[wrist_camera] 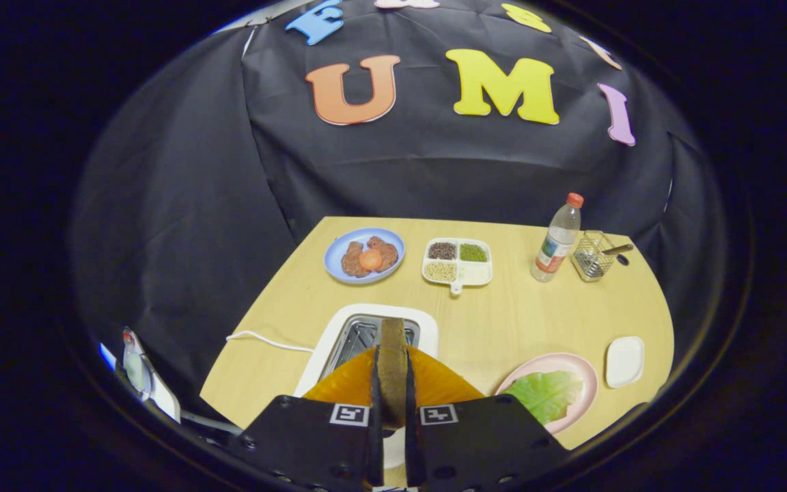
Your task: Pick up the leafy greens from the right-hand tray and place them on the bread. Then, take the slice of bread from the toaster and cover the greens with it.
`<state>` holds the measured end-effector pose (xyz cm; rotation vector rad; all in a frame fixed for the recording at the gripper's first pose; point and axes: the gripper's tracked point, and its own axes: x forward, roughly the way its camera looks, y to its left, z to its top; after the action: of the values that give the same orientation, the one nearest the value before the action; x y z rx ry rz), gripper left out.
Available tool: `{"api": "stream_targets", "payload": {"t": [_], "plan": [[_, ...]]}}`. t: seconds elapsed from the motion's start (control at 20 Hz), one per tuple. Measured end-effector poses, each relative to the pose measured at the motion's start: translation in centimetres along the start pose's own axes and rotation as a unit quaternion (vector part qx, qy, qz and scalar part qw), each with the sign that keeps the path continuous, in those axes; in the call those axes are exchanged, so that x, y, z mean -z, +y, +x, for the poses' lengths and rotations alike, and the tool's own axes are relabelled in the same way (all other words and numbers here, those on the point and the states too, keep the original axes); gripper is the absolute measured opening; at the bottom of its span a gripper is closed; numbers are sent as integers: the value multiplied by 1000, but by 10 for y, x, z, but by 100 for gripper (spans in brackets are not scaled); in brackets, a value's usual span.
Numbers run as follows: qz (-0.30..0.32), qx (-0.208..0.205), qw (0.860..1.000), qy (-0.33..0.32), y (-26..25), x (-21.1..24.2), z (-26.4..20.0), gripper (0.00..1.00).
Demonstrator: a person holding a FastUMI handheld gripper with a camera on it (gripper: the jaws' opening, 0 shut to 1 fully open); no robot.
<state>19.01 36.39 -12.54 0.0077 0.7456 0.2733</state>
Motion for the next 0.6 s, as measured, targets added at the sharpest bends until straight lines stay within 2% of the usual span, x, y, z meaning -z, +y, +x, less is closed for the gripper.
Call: {"api": "stream_targets", "payload": {"t": [0.35, 0.6], "plan": [[-3, -20, 996, -91, -13, -52, -80, 12], [8, -33, 993, -109, -42, -46, -109, 12]]}}
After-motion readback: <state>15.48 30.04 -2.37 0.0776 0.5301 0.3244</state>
